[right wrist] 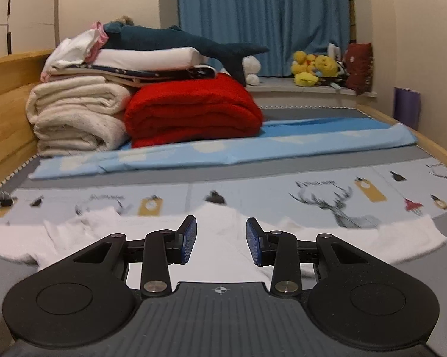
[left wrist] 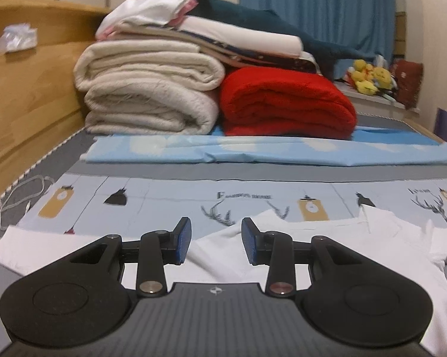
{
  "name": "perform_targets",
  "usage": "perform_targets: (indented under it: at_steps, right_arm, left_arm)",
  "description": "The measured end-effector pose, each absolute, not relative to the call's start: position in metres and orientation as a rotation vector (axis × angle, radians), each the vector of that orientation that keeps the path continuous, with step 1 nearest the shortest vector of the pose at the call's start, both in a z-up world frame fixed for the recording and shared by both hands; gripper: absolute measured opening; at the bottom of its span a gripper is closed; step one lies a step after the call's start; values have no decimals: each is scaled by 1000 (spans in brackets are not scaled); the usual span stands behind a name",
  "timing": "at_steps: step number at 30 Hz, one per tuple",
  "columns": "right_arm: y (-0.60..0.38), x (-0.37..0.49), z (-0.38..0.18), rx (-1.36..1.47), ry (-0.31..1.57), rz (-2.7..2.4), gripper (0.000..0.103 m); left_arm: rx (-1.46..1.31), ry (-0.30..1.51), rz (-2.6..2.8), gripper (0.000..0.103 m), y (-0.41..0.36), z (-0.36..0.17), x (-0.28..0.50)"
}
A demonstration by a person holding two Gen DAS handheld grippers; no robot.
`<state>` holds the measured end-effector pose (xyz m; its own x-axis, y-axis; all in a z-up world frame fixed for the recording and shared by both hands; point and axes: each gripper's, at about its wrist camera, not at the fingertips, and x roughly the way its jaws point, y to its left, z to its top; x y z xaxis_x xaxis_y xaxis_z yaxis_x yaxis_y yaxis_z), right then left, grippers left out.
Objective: Fold small clothes
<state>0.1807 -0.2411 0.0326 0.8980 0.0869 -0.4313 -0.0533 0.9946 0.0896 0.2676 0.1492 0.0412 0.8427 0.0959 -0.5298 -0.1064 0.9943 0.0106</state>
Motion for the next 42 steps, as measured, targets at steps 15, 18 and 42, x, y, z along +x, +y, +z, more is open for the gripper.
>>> perform_targets:
  at_steps: [15,18,42]
  right_arm:
    - [-144,267,19,55,437,248,38]
    - [-140,280,3,49,508,249,39]
    - [-124,325,-23,-7,576,313,27]
  left_arm:
    - [-60,631,248,41,226,6,288]
    - [-48,639,270,41,242,-6,294]
    - [-446,701,765,62,492,-86,283]
